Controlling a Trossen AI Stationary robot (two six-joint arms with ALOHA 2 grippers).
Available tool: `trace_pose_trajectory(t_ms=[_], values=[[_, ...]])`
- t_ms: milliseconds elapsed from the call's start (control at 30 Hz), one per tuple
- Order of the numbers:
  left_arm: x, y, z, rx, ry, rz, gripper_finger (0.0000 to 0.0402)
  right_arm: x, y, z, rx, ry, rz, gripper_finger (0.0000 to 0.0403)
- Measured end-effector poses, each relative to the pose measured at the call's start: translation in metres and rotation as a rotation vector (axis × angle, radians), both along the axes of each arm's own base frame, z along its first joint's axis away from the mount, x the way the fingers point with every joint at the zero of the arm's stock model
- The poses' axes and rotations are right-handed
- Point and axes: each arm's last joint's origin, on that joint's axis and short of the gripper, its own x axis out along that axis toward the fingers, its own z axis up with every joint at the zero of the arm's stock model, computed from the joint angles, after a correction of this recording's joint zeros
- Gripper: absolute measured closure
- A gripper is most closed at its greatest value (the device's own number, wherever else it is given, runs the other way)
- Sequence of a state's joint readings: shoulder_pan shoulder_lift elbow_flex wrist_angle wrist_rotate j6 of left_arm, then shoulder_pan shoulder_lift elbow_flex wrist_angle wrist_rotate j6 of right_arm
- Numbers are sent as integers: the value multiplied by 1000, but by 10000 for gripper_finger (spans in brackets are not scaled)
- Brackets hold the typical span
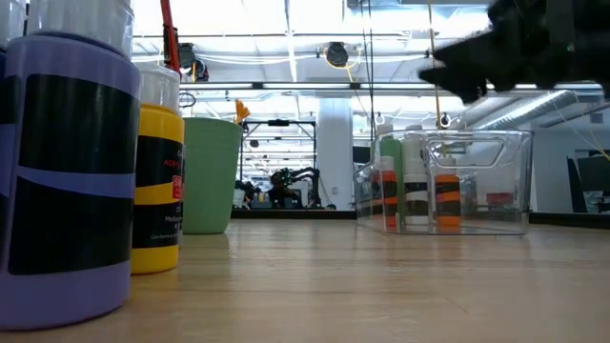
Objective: Pick & Place Paint Supplies
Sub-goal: Put the small green paint bottle into the transparent bin
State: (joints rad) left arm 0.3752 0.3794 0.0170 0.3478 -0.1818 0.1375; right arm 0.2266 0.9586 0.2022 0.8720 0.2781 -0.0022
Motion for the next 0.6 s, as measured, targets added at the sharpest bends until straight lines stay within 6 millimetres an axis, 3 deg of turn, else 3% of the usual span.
trace_pose_trajectory(t_ms=[100,233,433,600], values=[[0,0,0,7,4,0,380,27,12,17,-74,53,45,143],[1,-1,-2,36,41,-50,380,80,36,36,-121,73,151,132],[2,-4,-3,37,59,-146,380,161,76,26,-177,125,312,105],[2,-4,-5,35,72,-149,380,212,79,17,-149,160,317,100]])
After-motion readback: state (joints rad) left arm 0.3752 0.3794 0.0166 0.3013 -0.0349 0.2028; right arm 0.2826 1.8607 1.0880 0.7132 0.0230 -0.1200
